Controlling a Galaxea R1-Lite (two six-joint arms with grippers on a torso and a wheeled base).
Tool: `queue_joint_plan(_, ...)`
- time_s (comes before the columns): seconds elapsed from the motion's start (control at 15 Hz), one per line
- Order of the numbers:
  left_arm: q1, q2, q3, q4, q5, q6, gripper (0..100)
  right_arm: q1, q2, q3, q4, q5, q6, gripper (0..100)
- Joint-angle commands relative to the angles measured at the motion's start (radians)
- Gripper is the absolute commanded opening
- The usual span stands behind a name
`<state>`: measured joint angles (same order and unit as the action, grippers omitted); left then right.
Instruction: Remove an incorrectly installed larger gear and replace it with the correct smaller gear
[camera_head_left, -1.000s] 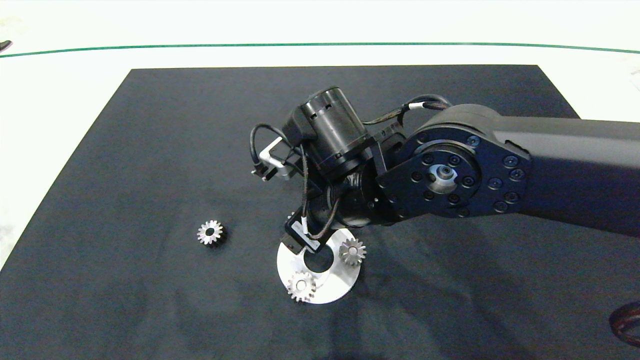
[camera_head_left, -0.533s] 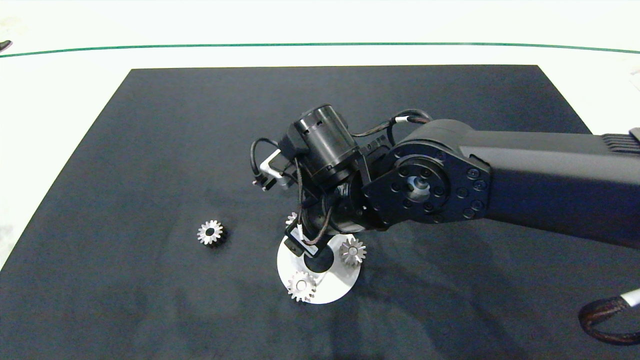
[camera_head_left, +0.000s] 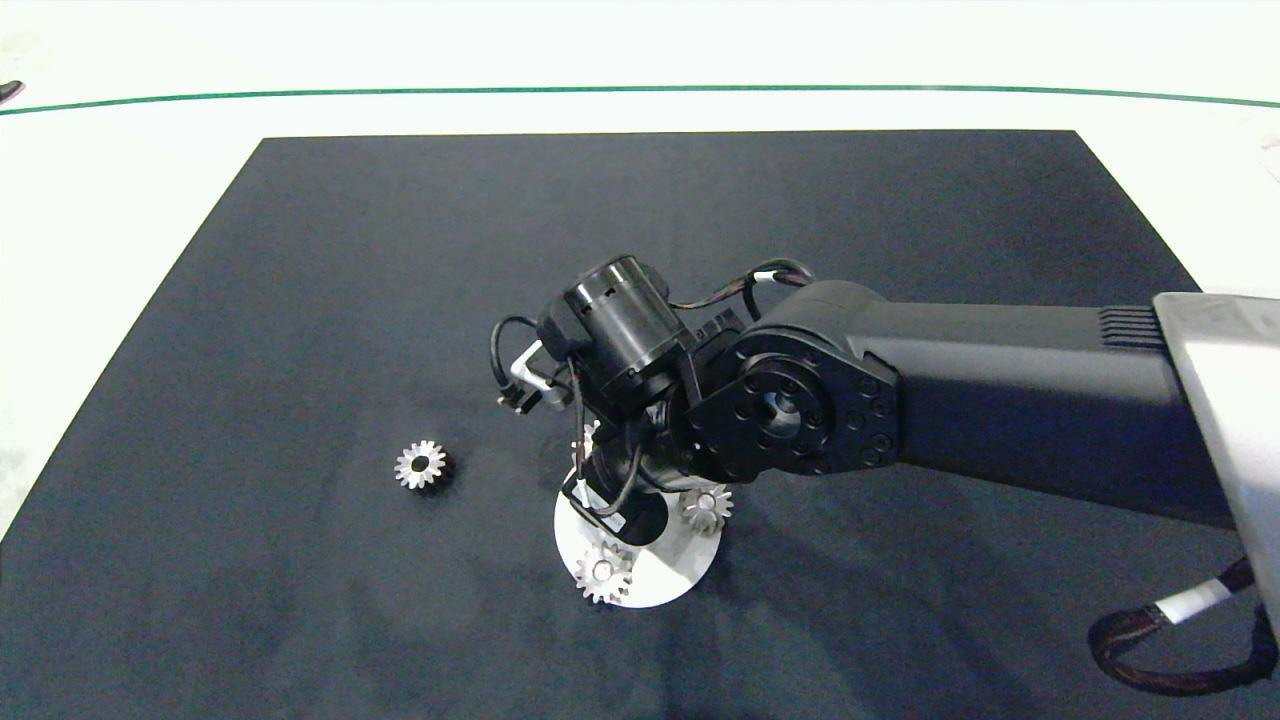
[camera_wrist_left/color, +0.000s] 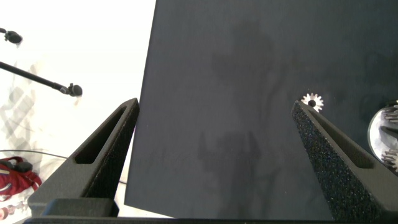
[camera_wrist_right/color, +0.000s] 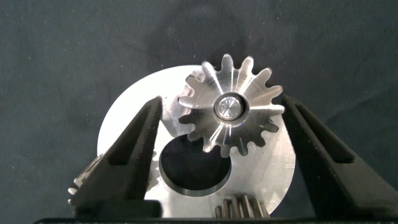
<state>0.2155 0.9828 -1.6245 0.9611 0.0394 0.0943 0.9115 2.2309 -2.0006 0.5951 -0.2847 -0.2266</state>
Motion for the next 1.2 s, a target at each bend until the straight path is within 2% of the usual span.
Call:
queue_joint_plan(0.07,-0.002,-0.004,0.0,0.005,0.001,0.001,100,0.0,-0.005,0.001,0.006,-0.004,-0.002,68)
queue_joint_plan(0.27,-0.004,-0.01,0.0,0.005,0.001,0.001,100,0.0,-0.017,0.001,-0.02,-0.004,0.0,62)
queue_joint_plan(0.4,-0.004,-0.013,0.0,0.005,-0.001,0.002,100,0.0,-0.02,0.001,-0.087,-0.005,0.0,58)
queue_joint_plan(0.47,-0.004,-0.013,0.002,0.005,-0.001,0.002,100,0.0,-0.022,0.056,-0.176,-0.01,0.0,56)
queue_joint_plan(0.53,-0.004,-0.013,0.002,0.005,-0.001,0.002,100,-0.002,-0.027,0.082,-0.207,-0.013,0.0,55)
queue_joint_plan(1.2,-0.004,-0.015,0.006,0.005,-0.001,0.002,100,0.0,-0.025,0.108,-0.209,-0.014,-0.002,34)
